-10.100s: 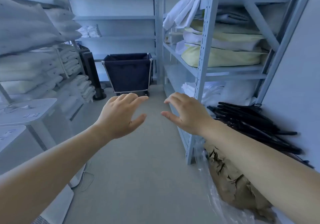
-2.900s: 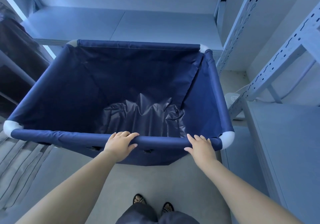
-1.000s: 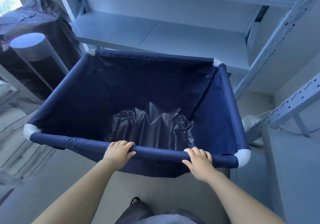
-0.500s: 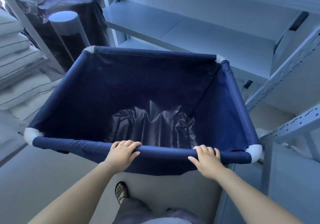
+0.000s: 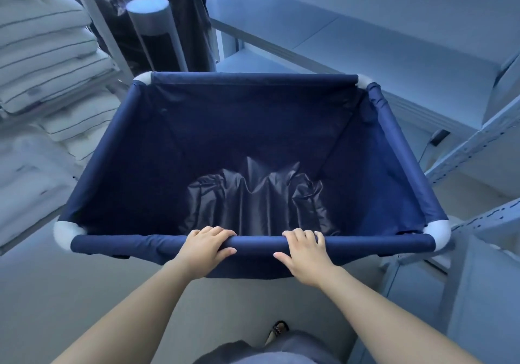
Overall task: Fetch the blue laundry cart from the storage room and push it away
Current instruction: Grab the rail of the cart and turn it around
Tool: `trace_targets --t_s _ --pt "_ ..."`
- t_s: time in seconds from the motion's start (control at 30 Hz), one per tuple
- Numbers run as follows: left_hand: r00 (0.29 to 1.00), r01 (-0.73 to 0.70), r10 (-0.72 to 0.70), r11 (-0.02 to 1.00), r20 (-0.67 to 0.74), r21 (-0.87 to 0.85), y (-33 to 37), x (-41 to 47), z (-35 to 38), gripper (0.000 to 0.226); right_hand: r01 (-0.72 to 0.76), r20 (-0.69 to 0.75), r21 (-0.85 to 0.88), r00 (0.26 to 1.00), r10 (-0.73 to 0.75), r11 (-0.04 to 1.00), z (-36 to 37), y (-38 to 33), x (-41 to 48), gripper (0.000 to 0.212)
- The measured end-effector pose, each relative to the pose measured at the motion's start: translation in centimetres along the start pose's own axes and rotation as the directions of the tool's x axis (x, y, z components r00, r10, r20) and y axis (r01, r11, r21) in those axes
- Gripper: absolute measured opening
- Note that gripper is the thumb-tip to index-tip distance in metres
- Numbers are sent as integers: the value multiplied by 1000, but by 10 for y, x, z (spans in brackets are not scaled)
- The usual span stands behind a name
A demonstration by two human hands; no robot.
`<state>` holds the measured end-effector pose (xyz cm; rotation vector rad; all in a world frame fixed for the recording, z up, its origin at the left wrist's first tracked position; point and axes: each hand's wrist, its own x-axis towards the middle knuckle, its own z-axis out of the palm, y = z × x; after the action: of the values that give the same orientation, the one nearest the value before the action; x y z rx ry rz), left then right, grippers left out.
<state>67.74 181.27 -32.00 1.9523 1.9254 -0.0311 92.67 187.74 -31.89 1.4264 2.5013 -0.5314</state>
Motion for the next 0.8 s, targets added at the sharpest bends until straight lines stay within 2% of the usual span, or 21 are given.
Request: trace_targets --t_s 0.23,0.53,0.7,0.8 --pt "997 61 -65 995 -51 -75 -29 -44 2 33 -11 3 -98 1000 11 995 10 -25 -5 50" --pt "997 77 -80 992 -24 -105 -47 -84 6 33 10 13 -130 1000 -9 991 19 -56 -15 49" --pt "996 76 -78 995 32 60 -58 -108 14 37 53 23 -141 998 -50 989 26 -76 -20 50" --pt "993 98 -103 992 55 85 -65 -119 14 38 79 32 -131 997 -76 988 30 -87 -21 50"
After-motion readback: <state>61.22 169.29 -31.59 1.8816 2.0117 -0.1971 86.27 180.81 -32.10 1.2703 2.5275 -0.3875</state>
